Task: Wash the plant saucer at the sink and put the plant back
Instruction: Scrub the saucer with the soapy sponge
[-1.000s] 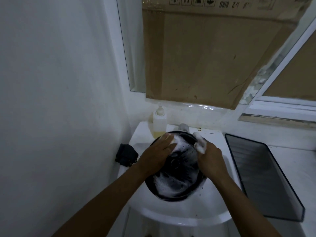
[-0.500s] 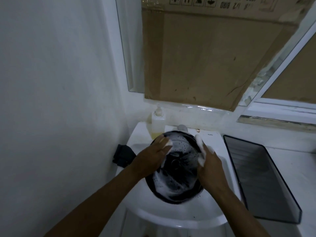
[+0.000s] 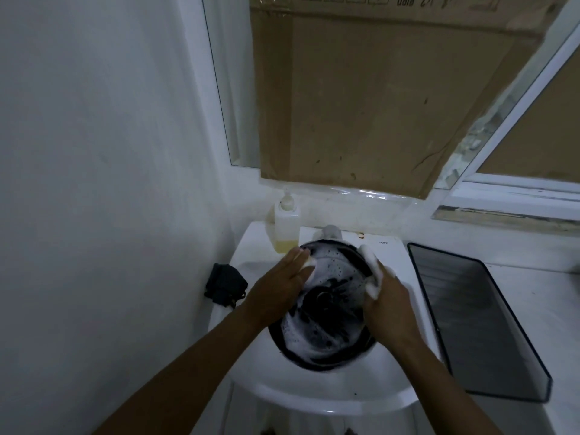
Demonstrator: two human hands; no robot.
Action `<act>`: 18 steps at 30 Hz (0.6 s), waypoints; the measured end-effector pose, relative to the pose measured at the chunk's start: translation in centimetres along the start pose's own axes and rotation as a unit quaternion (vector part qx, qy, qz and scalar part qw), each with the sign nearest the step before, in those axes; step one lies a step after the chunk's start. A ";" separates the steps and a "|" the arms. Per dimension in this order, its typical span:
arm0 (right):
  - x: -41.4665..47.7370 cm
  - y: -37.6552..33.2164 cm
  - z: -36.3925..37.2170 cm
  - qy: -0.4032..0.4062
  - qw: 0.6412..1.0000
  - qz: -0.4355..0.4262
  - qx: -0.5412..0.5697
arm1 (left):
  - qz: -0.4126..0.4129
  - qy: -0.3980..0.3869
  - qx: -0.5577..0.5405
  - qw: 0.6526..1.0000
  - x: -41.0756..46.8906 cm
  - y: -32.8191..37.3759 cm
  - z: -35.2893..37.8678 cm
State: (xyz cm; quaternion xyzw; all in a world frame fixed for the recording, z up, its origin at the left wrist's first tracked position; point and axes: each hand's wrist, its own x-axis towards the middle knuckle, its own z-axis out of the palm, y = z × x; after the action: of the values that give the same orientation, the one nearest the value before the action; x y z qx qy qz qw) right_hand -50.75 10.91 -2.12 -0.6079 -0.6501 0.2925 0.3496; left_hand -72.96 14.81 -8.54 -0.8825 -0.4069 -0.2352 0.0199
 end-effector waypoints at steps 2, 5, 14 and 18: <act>0.4 -0.3 -0.3 0.005 1.000 -0.006 -0.013 | -0.005 -0.003 0.011 1.000 0.5 -0.3 -0.2; 1.3 -0.4 -0.9 0.023 1.000 -0.006 -0.019 | -0.014 -0.027 0.002 1.000 -0.2 0.5 0.2; 2.2 0.8 0.2 0.103 0.993 0.049 0.018 | -0.209 -0.045 -0.232 0.949 -3.2 5.5 1.1; 1.4 1.6 1.3 0.084 0.993 0.062 0.051 | -0.242 -0.062 -0.317 0.915 -3.1 7.9 0.6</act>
State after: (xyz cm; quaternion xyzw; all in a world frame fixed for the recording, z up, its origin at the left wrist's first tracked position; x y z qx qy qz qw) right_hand -50.87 12.45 -4.01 -0.6508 -0.5636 0.2947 0.4147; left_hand -68.66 7.49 -9.14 -0.7300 -0.5126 -0.2941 -0.3433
